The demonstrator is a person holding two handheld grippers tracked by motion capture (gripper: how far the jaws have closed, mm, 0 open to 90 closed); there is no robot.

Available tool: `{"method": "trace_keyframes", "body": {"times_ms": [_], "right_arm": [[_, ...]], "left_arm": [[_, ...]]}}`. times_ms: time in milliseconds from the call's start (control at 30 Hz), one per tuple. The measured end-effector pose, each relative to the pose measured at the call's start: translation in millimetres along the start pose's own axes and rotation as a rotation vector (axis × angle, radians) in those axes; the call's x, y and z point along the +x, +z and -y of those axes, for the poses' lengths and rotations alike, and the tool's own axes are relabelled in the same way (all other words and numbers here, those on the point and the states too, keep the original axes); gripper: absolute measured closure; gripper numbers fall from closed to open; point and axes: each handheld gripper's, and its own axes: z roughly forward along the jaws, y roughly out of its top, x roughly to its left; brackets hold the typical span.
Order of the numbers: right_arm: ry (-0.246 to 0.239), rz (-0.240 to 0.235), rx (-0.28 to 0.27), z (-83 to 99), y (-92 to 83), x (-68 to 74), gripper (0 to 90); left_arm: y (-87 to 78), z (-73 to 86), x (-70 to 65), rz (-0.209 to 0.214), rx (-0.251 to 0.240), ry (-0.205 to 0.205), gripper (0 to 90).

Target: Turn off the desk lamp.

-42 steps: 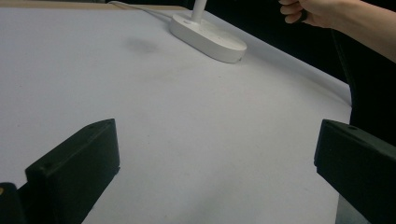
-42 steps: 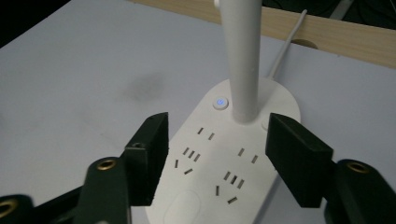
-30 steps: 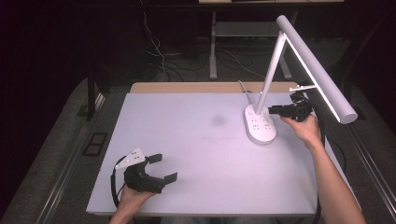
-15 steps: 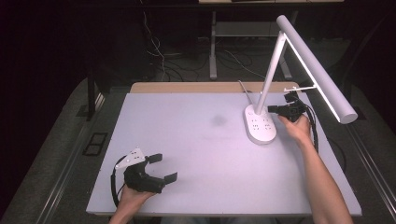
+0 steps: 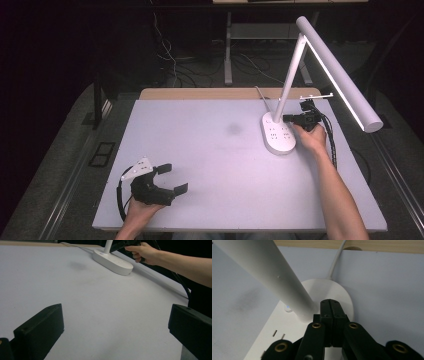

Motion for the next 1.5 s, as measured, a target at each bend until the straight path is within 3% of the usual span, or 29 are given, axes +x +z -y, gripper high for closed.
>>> {"method": "trace_keyframes", "body": {"times_ms": [233,300,367,400,567,700,900,1500], "right_arm": [[0.016,0.003,0.009,0.4,1.0,-2.9,90.0],[0.059,-0.001,0.02,0.1,0.5,-2.6,90.0],[0.042,0.013,0.022,-0.8,0.6,-1.5,90.0],[0.001,0.043,0.023,-2.5,1.2,2.1,90.0],[-0.023,0.067,0.031,-5.6,1.5,6.5,90.0],[0.004,0.043,0.024,-5.4,3.4,7.7,90.0],[-0.016,0.09,0.022,-5.9,5.1,12.8,90.0],[-0.002,0.097,0.031,-5.6,5.0,14.5,90.0]], "left_arm": [[2.0,-0.2,0.8,0.001,0.004,0.0,0.0],[2.4,-0.2,0.7,0.003,0.008,0.002,0.0],[2.7,-0.3,0.7,0.006,0.01,0.007,0.0],[2.5,-0.3,0.6,0.006,0.008,0.007,0.0],[1.6,-0.2,0.2,0.003,0.001,0.0,0.0],[1.2,-0.1,0.3,0.002,0.004,0.001,0.0],[0.8,0.0,-1.1,0.004,0.005,0.005,0.0],[0.9,0.1,-0.3,0.003,0.004,0.002,0.0]]}}
